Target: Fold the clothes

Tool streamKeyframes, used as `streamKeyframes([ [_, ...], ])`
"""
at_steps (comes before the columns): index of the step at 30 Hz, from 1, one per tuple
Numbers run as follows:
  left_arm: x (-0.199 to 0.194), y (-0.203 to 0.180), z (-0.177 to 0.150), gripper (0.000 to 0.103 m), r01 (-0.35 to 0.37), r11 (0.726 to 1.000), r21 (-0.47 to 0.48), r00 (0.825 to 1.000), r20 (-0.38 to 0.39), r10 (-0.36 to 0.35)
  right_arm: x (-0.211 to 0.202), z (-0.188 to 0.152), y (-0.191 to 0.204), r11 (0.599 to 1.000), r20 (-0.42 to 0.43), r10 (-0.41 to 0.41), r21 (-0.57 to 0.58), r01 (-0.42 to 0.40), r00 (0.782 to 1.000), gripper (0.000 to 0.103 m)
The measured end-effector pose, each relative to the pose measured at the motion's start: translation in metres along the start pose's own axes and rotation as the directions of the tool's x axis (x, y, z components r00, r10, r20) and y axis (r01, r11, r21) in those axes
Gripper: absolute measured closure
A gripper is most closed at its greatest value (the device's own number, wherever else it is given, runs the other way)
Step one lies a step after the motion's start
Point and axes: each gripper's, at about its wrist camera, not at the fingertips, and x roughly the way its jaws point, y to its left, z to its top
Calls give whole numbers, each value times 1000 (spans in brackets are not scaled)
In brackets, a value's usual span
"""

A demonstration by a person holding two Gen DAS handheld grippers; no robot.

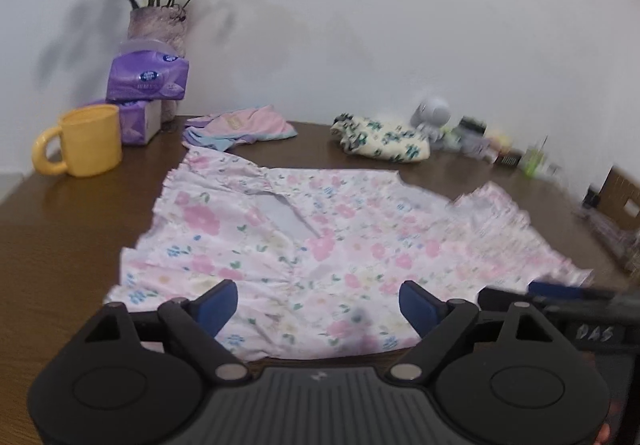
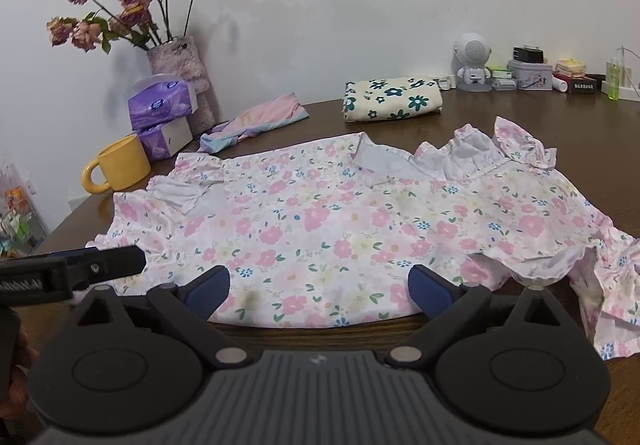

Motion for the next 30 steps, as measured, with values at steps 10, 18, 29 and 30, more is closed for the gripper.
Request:
streamKeyframes([
  [10, 12, -8, -6, 33, -13, 997, -70, 999, -35, 11, 9, 1, 3, 1000, -23, 1, -8, -1, 1000, 27],
  [18, 19, -20, -9, 54, 9, 1000, -23, 1000, -18, -9, 20, 0, 11, 999, -58, -7, -42, 5, 998, 35],
  [29, 17, -20, -11, 55, 12, 1000, -28, 1000, -4, -12, 22, -1, 14, 999, -66, 25, -32, -27, 998, 40],
  [30, 16, -21, -10, 55, 3, 1000, -25, 1000, -2, -3, 22, 0, 14, 999, -69, 25, -31, -27, 997, 40],
])
